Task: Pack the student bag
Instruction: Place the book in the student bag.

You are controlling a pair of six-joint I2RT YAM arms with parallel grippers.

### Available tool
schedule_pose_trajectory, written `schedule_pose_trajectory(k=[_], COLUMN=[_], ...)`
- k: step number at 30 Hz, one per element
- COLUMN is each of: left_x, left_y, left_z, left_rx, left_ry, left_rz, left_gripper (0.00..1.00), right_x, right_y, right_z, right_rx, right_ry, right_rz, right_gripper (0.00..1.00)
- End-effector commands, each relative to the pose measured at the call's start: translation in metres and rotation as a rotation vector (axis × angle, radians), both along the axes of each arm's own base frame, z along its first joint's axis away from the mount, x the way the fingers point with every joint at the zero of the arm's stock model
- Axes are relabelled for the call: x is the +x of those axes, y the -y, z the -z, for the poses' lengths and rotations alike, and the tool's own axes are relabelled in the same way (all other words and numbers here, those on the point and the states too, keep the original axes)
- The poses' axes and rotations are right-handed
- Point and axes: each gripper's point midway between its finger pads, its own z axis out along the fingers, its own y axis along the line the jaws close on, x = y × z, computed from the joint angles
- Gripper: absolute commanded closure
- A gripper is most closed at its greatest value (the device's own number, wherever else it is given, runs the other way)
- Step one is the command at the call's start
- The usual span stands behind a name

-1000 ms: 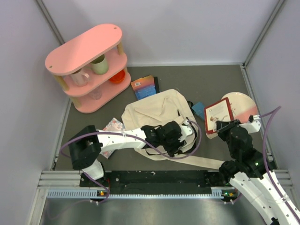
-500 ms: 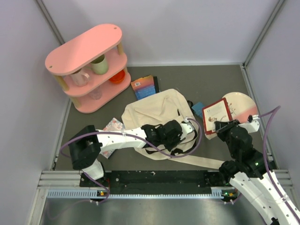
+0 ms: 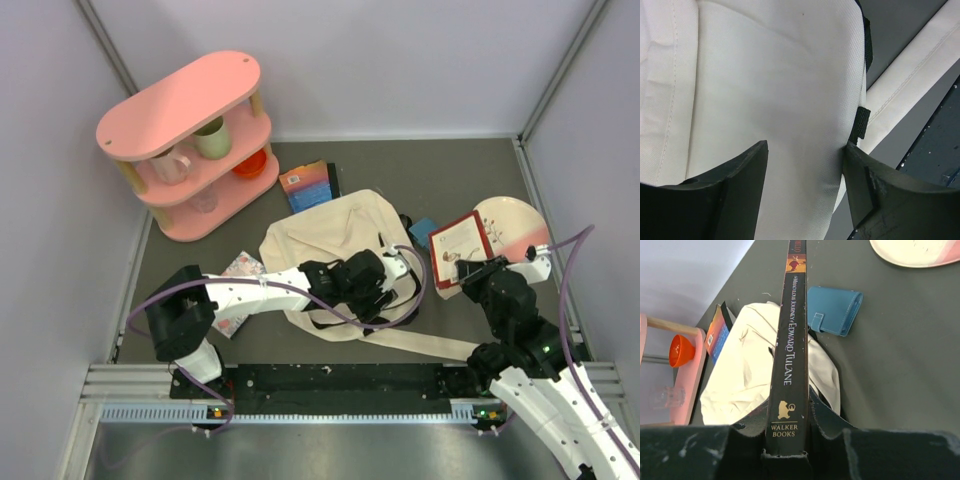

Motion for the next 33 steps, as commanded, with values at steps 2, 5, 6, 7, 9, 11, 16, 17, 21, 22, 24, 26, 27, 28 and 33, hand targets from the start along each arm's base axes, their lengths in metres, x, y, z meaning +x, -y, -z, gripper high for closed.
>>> schedule_pose_trajectory(k=[2, 5, 6, 7, 9, 11, 16, 17, 21, 22, 24, 26, 27, 28, 33], left_x=[0.006, -0.001, -0.001, -0.001, 0.000, 0.002, 0.003, 0.003, 0.006, 0.007, 0.004, 0.003, 0.002, 0.000, 0.006], left_y=[0.018, 0.023, 0.024, 0.024, 0.023, 0.023, 0.021, 0.021, 0.020, 0.019, 0.020, 0.022, 0.022, 0.021, 0.014], left_z=[-0.035, -0.041, -0.043, -0.045, -0.045, -0.050, -0.045, -0.045, -0.045, -0.043, -0.038, -0.036, -0.034, -0.029, -0.020], left_rx=[-0.113, -0.158, -0.165, -0.172, -0.174, -0.201, -0.191, -0.195, -0.194, -0.188, -0.176, -0.172, -0.168, -0.153, -0.120], left_ry=[0.028, 0.000, -0.001, -0.001, -0.003, 0.009, -0.008, -0.010, 0.000, -0.003, -0.019, -0.029, -0.035, -0.045, -0.037], left_rz=[-0.002, 0.039, 0.043, 0.043, 0.033, 0.028, 0.017, 0.017, 0.009, 0.007, 0.024, 0.036, 0.041, 0.045, -0.010], left_gripper=[0.34, 0.33, 0.35, 0.37, 0.47, 0.48, 0.53, 0.53, 0.53, 0.53, 0.53, 0.53, 0.52, 0.52, 0.57], right_x=[0.005, 0.005, 0.005, 0.005, 0.005, 0.005, 0.005, 0.005, 0.005, 0.005, 0.005, 0.005, 0.005, 0.005, 0.006], right_y=[-0.004, -0.005, -0.004, -0.004, -0.005, -0.005, -0.005, -0.005, -0.006, -0.006, -0.006, -0.007, -0.007, -0.006, -0.006], right_z=[-0.015, -0.014, -0.014, -0.013, -0.013, -0.014, -0.013, -0.013, -0.012, -0.013, -0.012, -0.012, -0.012, -0.013, -0.012], right_rx=[0.035, 0.035, 0.039, 0.038, 0.037, 0.035, 0.038, 0.036, 0.036, 0.039, 0.037, 0.038, 0.039, 0.039, 0.035], right_ry=[0.054, 0.051, 0.052, 0.050, 0.049, 0.051, 0.049, 0.049, 0.044, 0.045, 0.044, 0.042, 0.044, 0.045, 0.041], right_rz=[-0.002, -0.005, -0.002, -0.002, -0.006, -0.009, -0.007, -0.008, -0.009, -0.011, -0.011, -0.012, -0.012, -0.011, -0.010], right_gripper=[1.00, 1.00, 1.00, 1.00, 1.00, 1.00, 1.00, 1.00, 1.00, 1.00, 1.00, 1.00, 1.00, 1.00, 1.00])
